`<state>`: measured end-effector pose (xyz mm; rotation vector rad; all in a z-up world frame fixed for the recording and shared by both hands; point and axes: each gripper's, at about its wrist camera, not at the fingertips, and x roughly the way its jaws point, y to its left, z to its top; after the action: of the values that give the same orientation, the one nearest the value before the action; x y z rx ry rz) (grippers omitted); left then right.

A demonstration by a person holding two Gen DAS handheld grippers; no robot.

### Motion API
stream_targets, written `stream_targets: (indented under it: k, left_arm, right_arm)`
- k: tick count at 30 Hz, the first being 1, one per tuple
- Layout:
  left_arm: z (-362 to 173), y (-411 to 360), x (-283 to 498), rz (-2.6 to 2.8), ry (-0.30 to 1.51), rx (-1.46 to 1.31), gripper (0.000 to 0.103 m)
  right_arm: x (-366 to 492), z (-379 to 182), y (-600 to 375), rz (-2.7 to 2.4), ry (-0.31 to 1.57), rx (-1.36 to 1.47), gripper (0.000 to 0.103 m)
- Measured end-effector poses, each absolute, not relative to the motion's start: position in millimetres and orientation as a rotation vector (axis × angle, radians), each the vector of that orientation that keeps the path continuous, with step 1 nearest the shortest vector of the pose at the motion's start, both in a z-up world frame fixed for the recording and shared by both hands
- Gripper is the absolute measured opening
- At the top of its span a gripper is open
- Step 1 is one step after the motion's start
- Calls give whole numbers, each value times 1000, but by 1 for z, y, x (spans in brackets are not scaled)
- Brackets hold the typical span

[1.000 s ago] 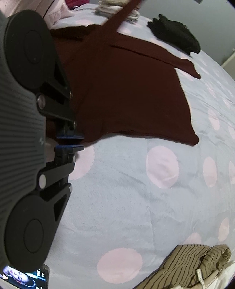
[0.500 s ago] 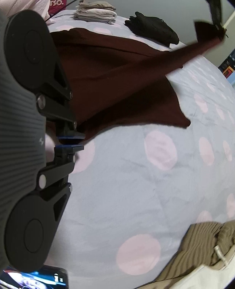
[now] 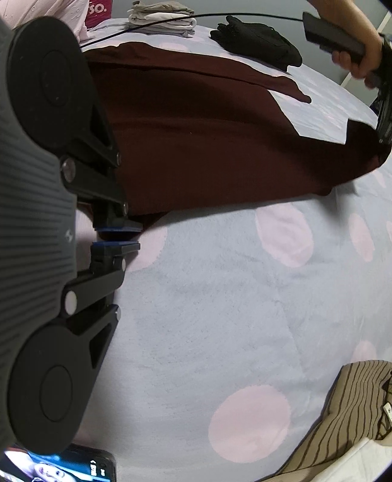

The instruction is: Fold clothes

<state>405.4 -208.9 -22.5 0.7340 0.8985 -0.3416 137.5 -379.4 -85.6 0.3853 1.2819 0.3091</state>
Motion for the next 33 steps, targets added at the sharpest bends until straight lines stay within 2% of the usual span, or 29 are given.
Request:
stream_targets:
  k: [3, 6, 9, 10, 11, 13, 14, 24, 33]
  left_arm:
    - [-36, -214, 408, -362, 925, 750, 10]
    - [-42, -213, 404, -377, 946, 764, 19]
    - [-37, -209, 395, -383, 936, 767, 35]
    - [-34, -206, 390, -388, 935, 761, 43]
    - [-30, -203, 385, -394, 934, 755, 45]
    - [-22, -197, 374, -415, 937, 753, 46]
    - [-18, -194, 368, -422, 941, 753, 46]
    - [15, -140, 267, -473, 967, 638, 47]
    - [20, -55, 179, -407, 1005, 534, 47]
  right_arm:
    - [139, -85, -378, 311, 1284, 377, 7]
    - [139, -85, -376, 311, 1282, 367, 7]
    - [138, -86, -379, 303, 1281, 385, 7]
    - [138, -86, -379, 300, 1280, 393, 7]
    - [137, -86, -380, 296, 1279, 401, 7]
    - [135, -83, -381, 278, 1267, 391, 9]
    - [134, -80, -381, 265, 1258, 376, 13]
    - [95, -40, -351, 383, 1143, 246, 14]
    - [65, -72, -294, 509, 1268, 70, 14]
